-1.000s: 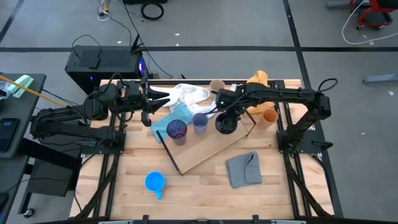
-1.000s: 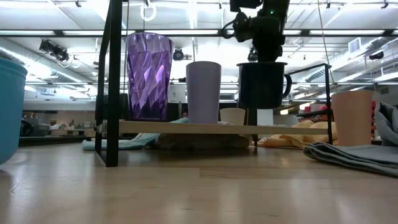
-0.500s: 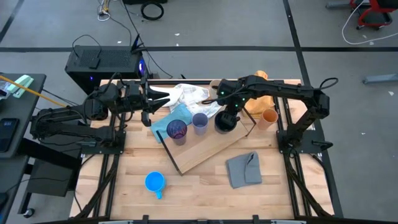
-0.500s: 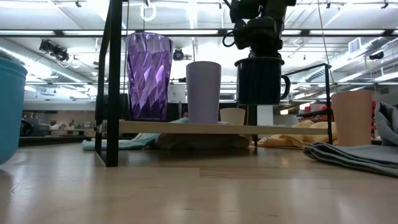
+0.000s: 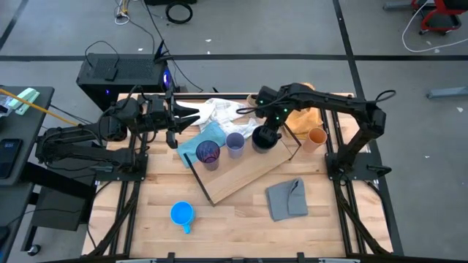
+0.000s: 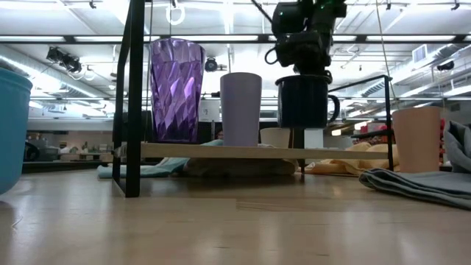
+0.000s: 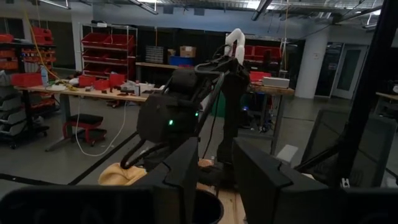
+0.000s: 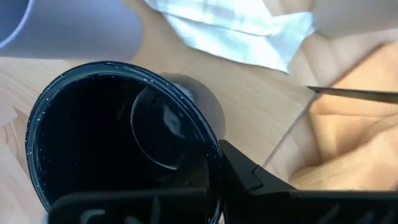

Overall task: Stack small to large cups/mugs on shelf
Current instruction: Put the dark blue mug on the shelf

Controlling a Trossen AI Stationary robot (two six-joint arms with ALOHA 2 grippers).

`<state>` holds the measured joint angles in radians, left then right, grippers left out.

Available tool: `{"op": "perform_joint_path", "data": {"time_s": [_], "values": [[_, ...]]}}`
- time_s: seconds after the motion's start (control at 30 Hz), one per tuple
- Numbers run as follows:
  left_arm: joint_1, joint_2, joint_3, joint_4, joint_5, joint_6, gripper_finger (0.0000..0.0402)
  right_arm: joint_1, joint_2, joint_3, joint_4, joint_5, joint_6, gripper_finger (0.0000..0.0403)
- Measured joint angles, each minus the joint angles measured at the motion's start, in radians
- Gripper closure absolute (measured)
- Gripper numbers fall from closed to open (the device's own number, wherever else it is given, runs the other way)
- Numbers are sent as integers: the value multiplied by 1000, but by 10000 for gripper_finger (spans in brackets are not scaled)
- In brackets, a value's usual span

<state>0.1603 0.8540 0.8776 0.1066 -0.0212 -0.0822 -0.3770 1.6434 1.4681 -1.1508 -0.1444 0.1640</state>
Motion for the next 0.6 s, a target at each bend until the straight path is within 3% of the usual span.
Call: {"op": "perform_joint_path", "data": {"time_s": [0.27,0.6], "values": [[0,-6,0,3,0,-3,294,7,103,0,14,-12,-19,386],[0,-36,0,-9,0,1,294,-17,106,4,58,-6,-36,386]]}}
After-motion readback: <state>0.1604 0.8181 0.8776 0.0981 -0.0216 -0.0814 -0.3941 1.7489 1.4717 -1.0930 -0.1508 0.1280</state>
